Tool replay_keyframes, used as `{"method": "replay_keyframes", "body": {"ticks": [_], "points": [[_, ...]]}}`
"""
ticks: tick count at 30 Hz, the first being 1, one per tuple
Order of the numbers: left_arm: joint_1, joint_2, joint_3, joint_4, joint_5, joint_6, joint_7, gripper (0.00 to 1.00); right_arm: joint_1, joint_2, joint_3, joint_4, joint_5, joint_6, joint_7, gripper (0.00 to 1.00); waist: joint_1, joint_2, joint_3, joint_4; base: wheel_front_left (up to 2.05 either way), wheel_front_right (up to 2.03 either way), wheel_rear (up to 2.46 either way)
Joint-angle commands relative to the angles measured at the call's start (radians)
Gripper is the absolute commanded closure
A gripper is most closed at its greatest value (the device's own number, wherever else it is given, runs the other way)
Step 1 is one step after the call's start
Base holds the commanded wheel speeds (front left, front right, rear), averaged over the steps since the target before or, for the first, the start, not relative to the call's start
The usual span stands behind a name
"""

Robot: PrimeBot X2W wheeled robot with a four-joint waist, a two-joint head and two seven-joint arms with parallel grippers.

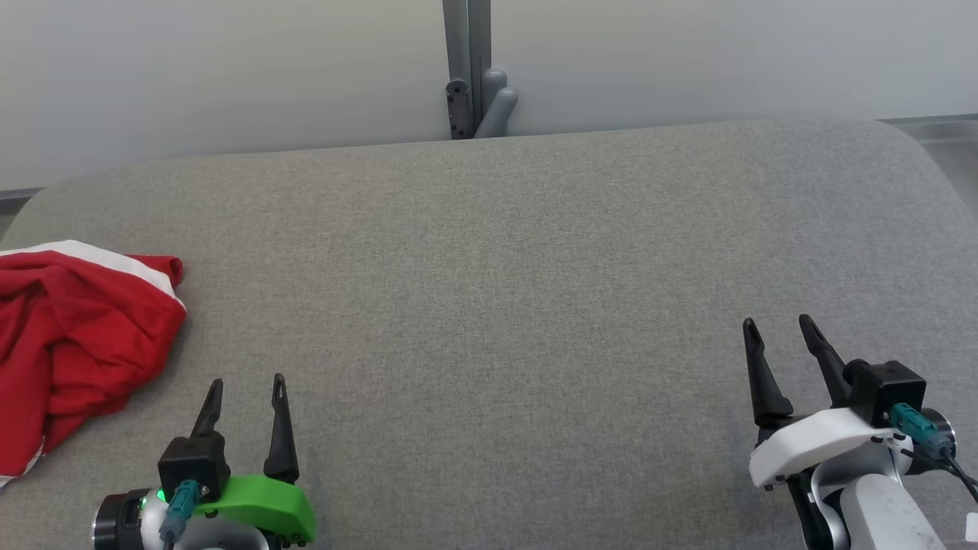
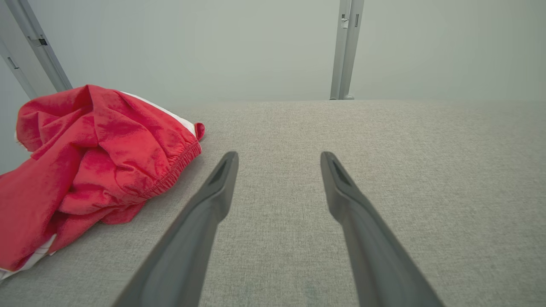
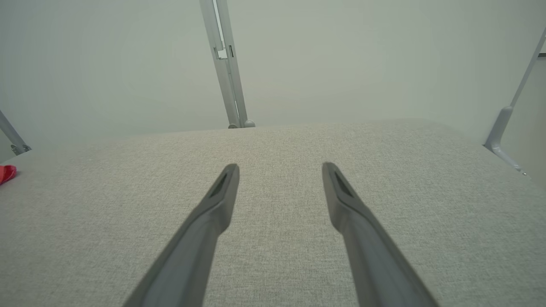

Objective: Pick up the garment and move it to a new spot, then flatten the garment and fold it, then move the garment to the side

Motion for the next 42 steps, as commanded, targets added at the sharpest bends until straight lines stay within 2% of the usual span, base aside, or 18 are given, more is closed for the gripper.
{"method": "replay_keyframes", "body": {"ticks": [1, 16, 30, 36, 42], "points": [[-0.011, 0.003, 0.005, -0.003, 0.024, 0.001, -0.008, 0.0, -0.009, -0.001, -0.003, -0.001, -0.023, 0.0, -0.01, 0.0, -0.0001, -0.0001, -0.001, 0.0, 0.0, 0.0, 0.0], [0.014, -0.01, 0.03, 0.014, 0.113, -0.011, -0.032, 0.0, -0.001, 0.007, -0.024, 0.011, -0.126, 0.0, -0.036, 0.0, -0.0001, -0.0001, -0.007, -0.009, 0.0, 0.0, 0.0], [0.009, -0.025, 0.06, 0.03, 0.097, -0.03, -0.029, 0.0, -0.002, 0.002, -0.014, 0.009, -0.121, 0.0, -0.033, 0.0, -0.0001, -0.0001, 0.001, 0.004, 0.0, 0.0, 0.0], [0.011, -0.028, 0.076, 0.037, 0.09, -0.021, -0.029, 0.0, -0.005, 0.0, 0.021, 0.006, -0.115, 0.0, -0.033, 0.0, -0.0001, -0.0001, 0.005, 0.059, 0.0, 0.0, 0.0], [0.015, -0.03, 0.103, 0.046, 0.076, -0.026, -0.029, 0.0, -0.013, 0.003, 0.072, 0.026, -0.089, 0.0, -0.033, 0.0, -0.0001, -0.0001, 0.016, 0.181, 0.0, 0.0, 0.0]]}}
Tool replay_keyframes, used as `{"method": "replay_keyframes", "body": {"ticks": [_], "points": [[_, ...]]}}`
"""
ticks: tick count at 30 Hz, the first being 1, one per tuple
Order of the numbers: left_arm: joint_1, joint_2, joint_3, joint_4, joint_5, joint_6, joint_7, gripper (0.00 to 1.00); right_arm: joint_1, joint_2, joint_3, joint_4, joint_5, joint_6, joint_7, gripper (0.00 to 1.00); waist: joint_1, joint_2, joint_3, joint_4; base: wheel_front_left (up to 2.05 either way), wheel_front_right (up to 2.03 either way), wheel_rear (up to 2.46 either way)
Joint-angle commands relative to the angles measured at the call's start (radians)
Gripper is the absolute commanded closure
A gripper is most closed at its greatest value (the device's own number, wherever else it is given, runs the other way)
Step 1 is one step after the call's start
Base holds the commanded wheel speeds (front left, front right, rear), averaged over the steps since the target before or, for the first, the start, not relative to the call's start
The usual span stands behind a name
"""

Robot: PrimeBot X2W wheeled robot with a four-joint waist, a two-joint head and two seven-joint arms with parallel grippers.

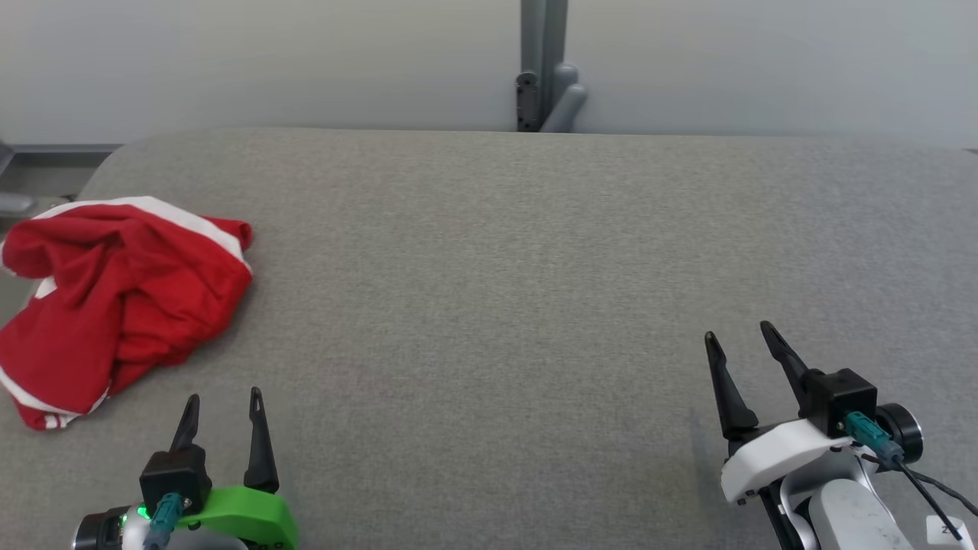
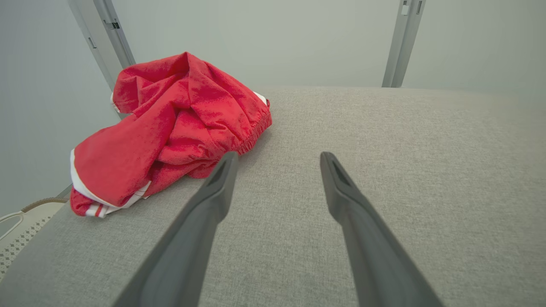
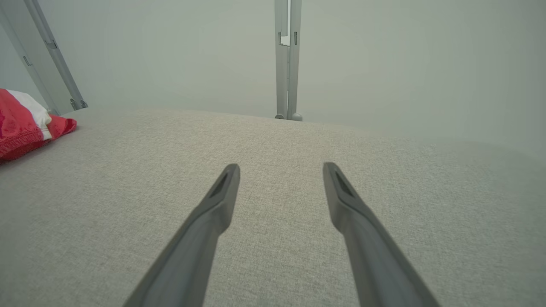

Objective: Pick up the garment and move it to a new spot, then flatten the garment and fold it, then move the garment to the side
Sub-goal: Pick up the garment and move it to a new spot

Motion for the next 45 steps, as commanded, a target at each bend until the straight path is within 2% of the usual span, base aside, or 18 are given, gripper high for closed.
{"method": "replay_keyframes", "body": {"ticks": [1, 11, 15, 18, 22, 32, 38, 45], "points": [[0.008, 0.001, 0.014, 0.002, -0.01, 0.002, -0.001, 0.0, -0.016, -0.001, 0.015, 0.006, 0.011, 0.0, -0.003, 0.0, 0.0, 0.0, 0.015, 0.108, 0.0, 0.0, 0.0], [0.017, 0.0, 0.039, 0.011, -0.035, -0.001, -0.001, 0.0, -0.057, -0.006, 0.077, 0.009, 0.015, 0.0, -0.003, 0.0, 0.0, 0.0, 0.048, 0.348, 0.0, 0.0, 0.0], [0.025, -0.001, 0.042, 0.023, -0.05, 0.001, -0.001, 0.0, -0.063, -0.001, 0.106, 0.016, 0.014, 0.0, -0.003, 0.0, 0.0, 0.0, 0.042, 0.405, 0.0, 0.0, 0.0], [0.03, 0.0, 0.042, 0.028, -0.057, -0.004, -0.001, 0.0, -0.067, 0.002, 0.12, 0.026, 0.022, 0.0, -0.003, 0.0, 0.0, 0.0, 0.04, 0.424, 0.0, 0.0, 0.0], [0.033, -0.001, 0.04, 0.034, -0.08, -0.017, -0.001, 0.0, -0.072, 0.0, 0.133, 0.031, 0.025, 0.0, -0.003, 0.0, 0.0, 0.0, 0.043, 0.418, 0.0, 0.0, 0.0], [-0.024, 0.0, 0.035, 0.06, -0.134, -0.042, -0.001, 0.0, -0.081, -0.039, 0.146, 0.026, 0.032, 0.0, -0.003, 0.0, 0.0, 0.0, 0.092, 0.339, 0.0, 0.0, 0.0], [-0.149, 0.007, 0.063, 0.073, -0.094, -0.078, -0.001, 0.0, -0.106, -0.081, 0.16, 0.003, 0.031, 0.0, -0.003, 0.0, 0.0, 0.0, 0.167, 0.291, 0.0, 0.0, 0.0], [-0.362, 0.075, 0.09, 0.137, -0.06, -0.115, -0.001, 0.0, -0.15, -0.14, 0.174, -0.033, 0.041, 0.0, -0.003, 0.0, 0.0, 0.0, 0.264, 0.225, 0.0, 0.0, 0.0]]}}
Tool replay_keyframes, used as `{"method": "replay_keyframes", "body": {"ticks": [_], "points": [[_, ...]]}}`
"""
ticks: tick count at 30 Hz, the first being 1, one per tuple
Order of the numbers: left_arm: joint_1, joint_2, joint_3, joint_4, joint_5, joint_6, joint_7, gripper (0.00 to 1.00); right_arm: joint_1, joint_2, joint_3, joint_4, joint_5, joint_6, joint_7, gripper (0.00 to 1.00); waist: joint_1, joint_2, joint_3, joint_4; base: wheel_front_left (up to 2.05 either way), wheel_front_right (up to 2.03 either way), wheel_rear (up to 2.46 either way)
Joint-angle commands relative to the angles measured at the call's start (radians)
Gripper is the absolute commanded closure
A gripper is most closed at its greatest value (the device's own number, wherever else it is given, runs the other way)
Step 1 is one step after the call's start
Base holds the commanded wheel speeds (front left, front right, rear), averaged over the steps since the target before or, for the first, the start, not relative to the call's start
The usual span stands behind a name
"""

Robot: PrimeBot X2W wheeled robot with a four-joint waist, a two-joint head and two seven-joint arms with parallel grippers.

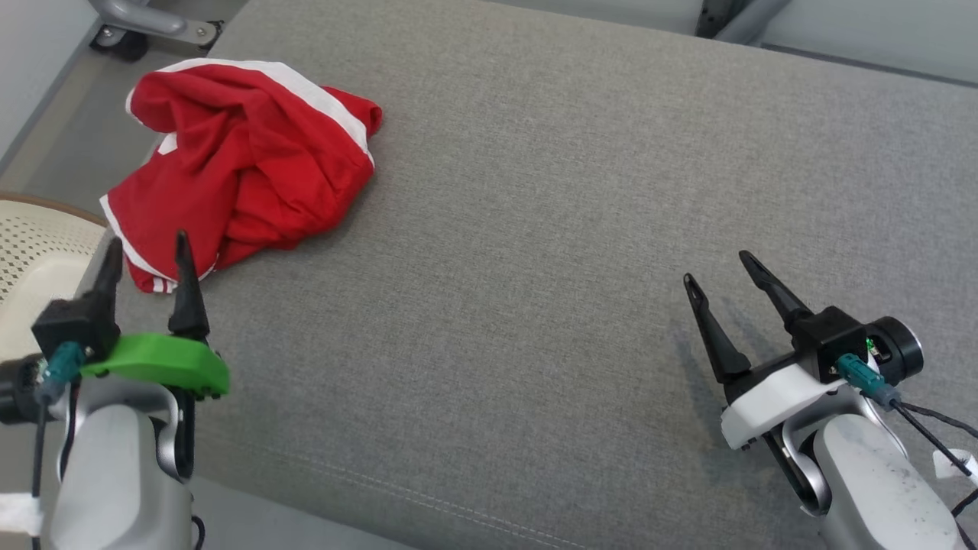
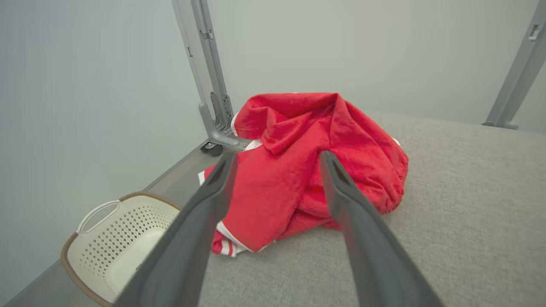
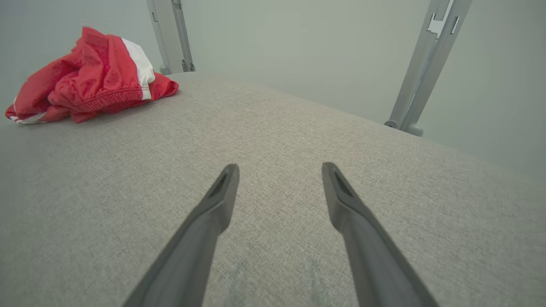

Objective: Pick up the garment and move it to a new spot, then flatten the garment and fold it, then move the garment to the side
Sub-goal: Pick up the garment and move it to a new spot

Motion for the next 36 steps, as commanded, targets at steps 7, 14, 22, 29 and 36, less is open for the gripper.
{"method": "replay_keyframes", "body": {"ticks": [7, 14, 22, 29, 36], "points": [[-0.196, 0.06, -0.016, 0.111, -0.01, -0.02, -0.001, 0.0, -0.025, -0.04, -0.011, -0.022, 0.014, 0.0, -0.003, 0.0, 0.0, 0.0, 0.128, -0.106, 0.0, 0.0, 0.0], [-0.336, 0.122, -0.043, 0.25, -0.039, -0.024, 0.0, 0.0, -0.053, -0.055, -0.01, -0.039, 0.025, 0.0, -0.003, 0.0, 0.0, 0.0, 0.188, -0.174, 0.0, 0.0, 0.0], [-0.444, 0.164, -0.042, 0.435, -0.094, -0.002, -0.001, 0.0, -0.066, -0.055, -0.023, -0.044, 0.033, 0.0, -0.003, 0.0, 0.0, 0.0, 0.232, -0.23, 0.0, 0.0, 0.0], [-0.497, 0.179, -0.009, 0.538, -0.118, 0.026, -0.001, 0.01, -0.083, -0.049, -0.023, -0.044, 0.042, 0.0, -0.003, 0.0, 0.0, 0.0, 0.25, -0.264, 0.0, 0.0, 0.0], [-0.454, 0.187, -0.002, 0.474, -0.082, 0.082, -0.001, 1.0, -0.08, -0.022, -0.031, -0.031, 0.047, 0.0, -0.003, 0.0, 0.0, 0.0, 0.217, -0.277, 0.0, 0.0, 0.0]]}}
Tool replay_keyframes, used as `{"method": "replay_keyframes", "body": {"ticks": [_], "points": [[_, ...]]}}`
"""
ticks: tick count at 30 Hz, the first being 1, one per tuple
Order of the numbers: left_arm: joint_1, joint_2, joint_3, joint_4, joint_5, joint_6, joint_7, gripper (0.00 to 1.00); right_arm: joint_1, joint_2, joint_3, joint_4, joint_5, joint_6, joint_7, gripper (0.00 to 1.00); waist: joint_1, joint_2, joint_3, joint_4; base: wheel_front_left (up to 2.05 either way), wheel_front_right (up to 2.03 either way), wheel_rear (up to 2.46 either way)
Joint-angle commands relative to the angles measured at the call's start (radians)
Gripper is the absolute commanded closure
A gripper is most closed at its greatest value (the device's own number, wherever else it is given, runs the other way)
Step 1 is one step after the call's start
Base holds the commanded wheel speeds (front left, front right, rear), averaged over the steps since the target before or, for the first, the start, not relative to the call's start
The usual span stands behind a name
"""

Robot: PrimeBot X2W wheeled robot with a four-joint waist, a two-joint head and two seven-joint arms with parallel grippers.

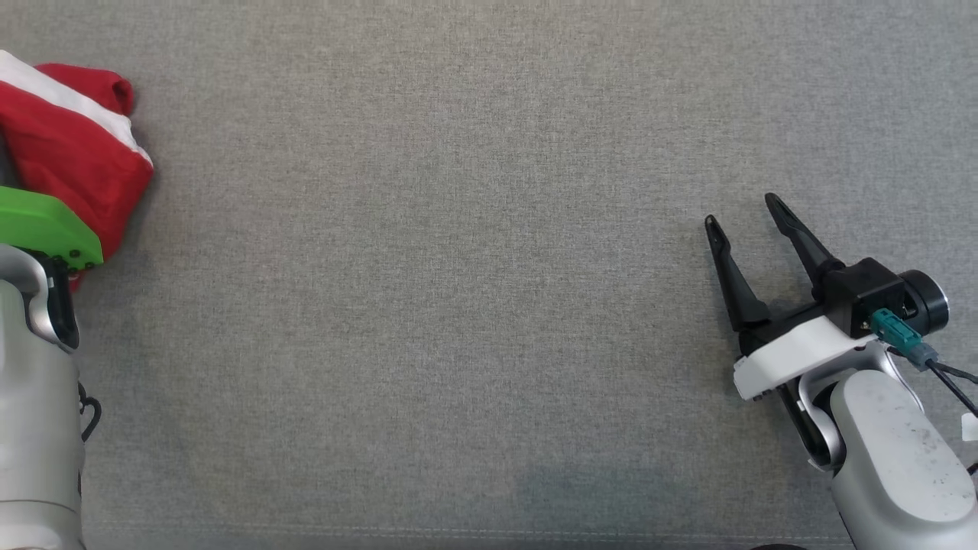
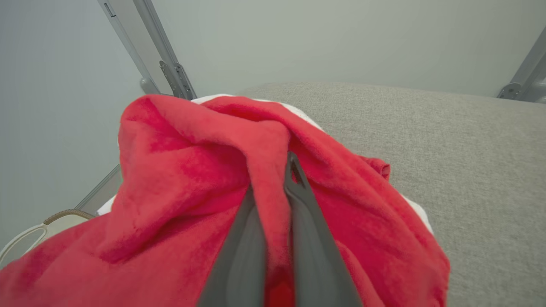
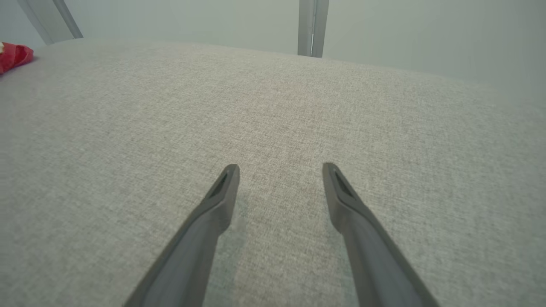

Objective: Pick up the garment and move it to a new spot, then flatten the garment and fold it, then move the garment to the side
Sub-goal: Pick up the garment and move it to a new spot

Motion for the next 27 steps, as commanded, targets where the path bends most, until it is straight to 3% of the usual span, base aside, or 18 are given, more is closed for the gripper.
{"method": "replay_keyframes", "body": {"ticks": [1, 6, 12, 15, 19, 22, 27], "points": [[0.024, 0.003, 0.006, -0.006, 0.006, 0.006, -0.001, 1.0, 0.001, 0.014, -0.006, 0.004, 0.006, 0.0, -0.003, 0.0, 0.0, -0.0001, -0.028, -0.004, 0.0, 0.0, 0.0], [0.056, -0.007, -0.007, -0.123, 0.029, -0.034, -0.001, 1.0, 0.019, 0.055, -0.008, 0.012, 0.017, 0.0, -0.003, 0.0, 0.0, -0.0001, -0.093, -0.02, 0.0, 0.0, 0.0], [0.126, -0.104, -0.06, -0.276, 0.044, -0.08, -0.001, 1.0, 0.047, 0.105, -0.005, 0.031, 0.027, 0.0, -0.003, 0.0, 0.0, -0.0001, -0.194, -0.059, 0.0, 0.0, 0.0], [0.166, -0.17, -0.103, -0.335, 0.036, -0.091, -0.001, 1.0, 0.066, 0.125, -0.01, 0.034, 0.027, 0.0, -0.003, 0.0, 0.0, -0.0001, -0.229, -0.088, 0.0, 0.0, 0.0], [0.211, -0.215, -0.163, -0.369, 0.016, -0.096, -0.001, 1.0, 0.076, 0.136, -0.016, 0.041, 0.035, 0.0, -0.003, 0.0, 0.0, -0.0001, -0.252, -0.125, 0.0, 0.0, 0.0], [0.26, -0.245, -0.267, -0.393, -0.053, -0.098, -0.001, 1.0, 0.094, 0.147, -0.027, 0.044, 0.037, 0.0, -0.003, 0.0, 0.0, -0.0001, -0.266, -0.182, 0.0, 0.0, 0.0], [0.28, -0.247, -0.431, -0.434, -0.228, -0.098, -0.001, 1.0, 0.104, 0.15, -0.032, 0.045, 0.036, 0.0, -0.003, 0.0, 0.0, -0.0001, -0.254, -0.256, 0.0, 0.0, 0.0]]}}
